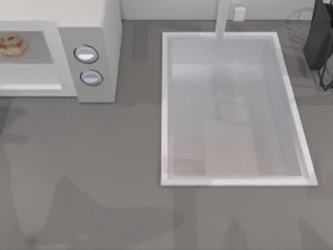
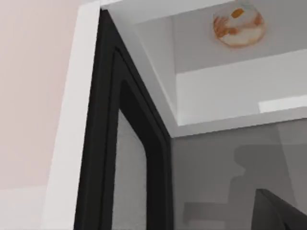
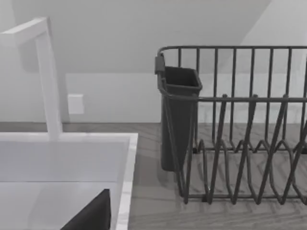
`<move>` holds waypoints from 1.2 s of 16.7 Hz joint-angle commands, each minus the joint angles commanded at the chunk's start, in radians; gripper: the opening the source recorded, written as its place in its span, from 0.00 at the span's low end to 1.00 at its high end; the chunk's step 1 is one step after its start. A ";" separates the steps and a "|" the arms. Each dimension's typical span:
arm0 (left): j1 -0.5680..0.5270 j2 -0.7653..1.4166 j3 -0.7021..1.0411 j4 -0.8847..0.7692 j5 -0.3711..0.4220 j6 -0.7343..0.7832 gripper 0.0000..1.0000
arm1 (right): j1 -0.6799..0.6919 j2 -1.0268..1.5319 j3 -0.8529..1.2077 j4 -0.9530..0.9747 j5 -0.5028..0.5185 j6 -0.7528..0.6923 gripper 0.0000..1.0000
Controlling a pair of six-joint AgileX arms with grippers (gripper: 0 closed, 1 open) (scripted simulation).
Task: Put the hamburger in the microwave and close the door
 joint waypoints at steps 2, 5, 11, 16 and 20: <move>0.136 0.168 0.129 -0.085 0.096 0.098 0.00 | 0.000 0.000 0.000 0.000 0.000 0.000 1.00; 0.328 0.395 0.305 -0.203 0.231 0.233 0.00 | 0.000 0.000 0.000 0.000 0.000 0.000 1.00; 0.605 0.704 0.545 -0.365 0.430 0.422 0.00 | 0.000 0.000 0.000 0.000 0.000 0.000 1.00; 0.660 0.762 0.593 -0.397 0.470 0.459 0.00 | 0.000 0.000 0.000 0.000 0.000 0.000 1.00; 0.656 0.761 0.588 -0.392 0.467 0.459 0.00 | 0.000 0.000 0.000 0.000 0.000 0.000 1.00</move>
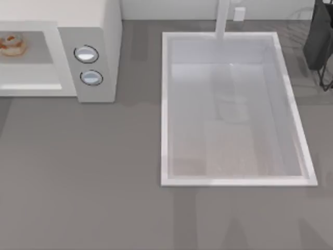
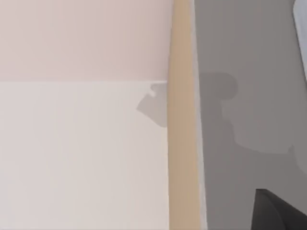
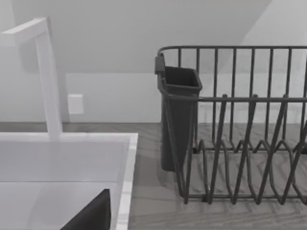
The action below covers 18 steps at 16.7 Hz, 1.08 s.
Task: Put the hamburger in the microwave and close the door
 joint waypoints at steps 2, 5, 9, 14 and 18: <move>0.000 0.014 -0.031 0.037 -0.001 0.000 0.00 | 0.000 0.000 0.000 0.000 0.000 0.000 1.00; 0.001 0.053 -0.116 0.171 0.002 0.002 0.00 | 0.000 0.000 0.000 0.000 0.000 0.000 1.00; 0.005 0.108 -0.235 0.349 0.005 0.005 0.00 | 0.000 0.000 0.000 0.000 0.000 0.000 1.00; 0.002 0.117 -0.259 0.373 0.006 0.005 0.00 | 0.000 0.000 0.000 0.000 0.000 0.000 1.00; -0.038 0.049 -0.332 0.413 -0.011 -0.034 0.00 | 0.000 0.000 0.000 0.000 0.000 0.000 1.00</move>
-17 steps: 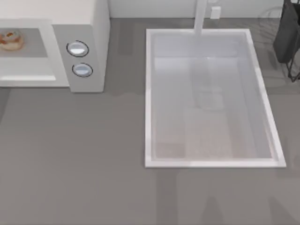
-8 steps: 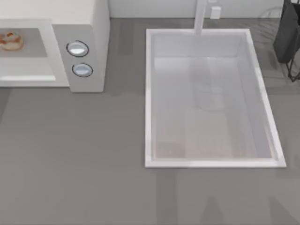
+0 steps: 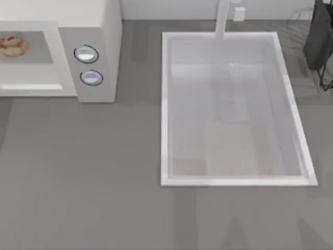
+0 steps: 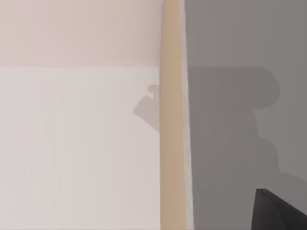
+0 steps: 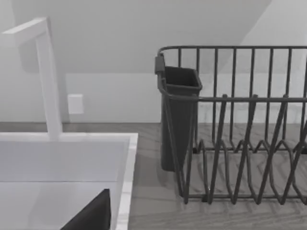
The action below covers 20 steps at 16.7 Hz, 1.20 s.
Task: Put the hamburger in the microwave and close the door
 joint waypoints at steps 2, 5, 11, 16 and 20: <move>-0.041 -0.071 -0.093 0.041 -0.019 -0.042 0.00 | 0.000 0.000 0.000 0.000 0.000 0.000 1.00; -0.098 -0.181 -0.245 0.108 -0.050 -0.111 0.00 | 0.000 0.000 0.000 0.000 0.000 0.000 1.00; -0.132 -0.244 -0.312 0.147 -0.068 -0.151 0.00 | 0.000 0.000 0.000 0.000 0.000 0.000 1.00; -0.197 -0.314 -0.378 0.170 -0.106 -0.218 0.00 | 0.000 0.000 0.000 0.000 0.000 0.000 1.00; -0.351 -0.473 -0.518 0.220 -0.195 -0.362 0.00 | 0.000 0.000 0.000 0.000 0.000 0.000 1.00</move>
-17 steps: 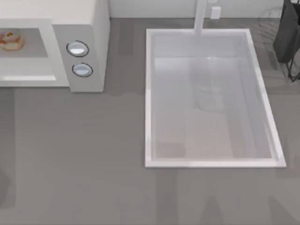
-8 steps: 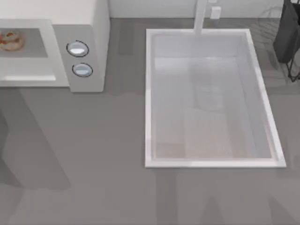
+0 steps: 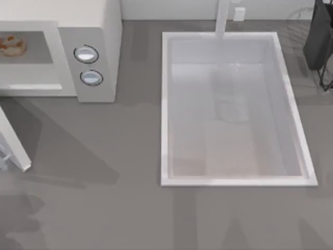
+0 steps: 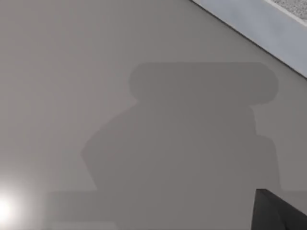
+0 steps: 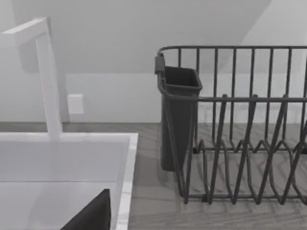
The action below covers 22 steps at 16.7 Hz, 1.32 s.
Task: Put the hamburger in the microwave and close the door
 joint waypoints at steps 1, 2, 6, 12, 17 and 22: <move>-0.035 -0.036 -0.031 0.012 -0.020 -0.033 0.00 | 0.000 0.000 0.000 0.000 0.000 0.000 1.00; -0.061 -0.062 -0.056 0.022 -0.035 -0.058 0.00 | 0.000 0.000 0.000 0.000 0.000 0.000 1.00; -0.080 -0.081 -0.074 0.030 -0.048 -0.077 0.00 | 0.000 0.000 0.000 0.000 0.000 0.000 1.00; -0.190 -0.120 -0.099 0.034 -0.127 -0.170 0.00 | 0.000 0.000 0.000 0.000 0.000 0.000 1.00; -0.483 -0.221 -0.169 0.040 -0.304 -0.374 0.00 | 0.000 0.000 0.000 0.000 0.000 0.000 1.00; -0.588 -0.282 -0.199 0.049 -0.391 -0.470 0.00 | 0.000 0.000 0.000 0.000 0.000 0.000 1.00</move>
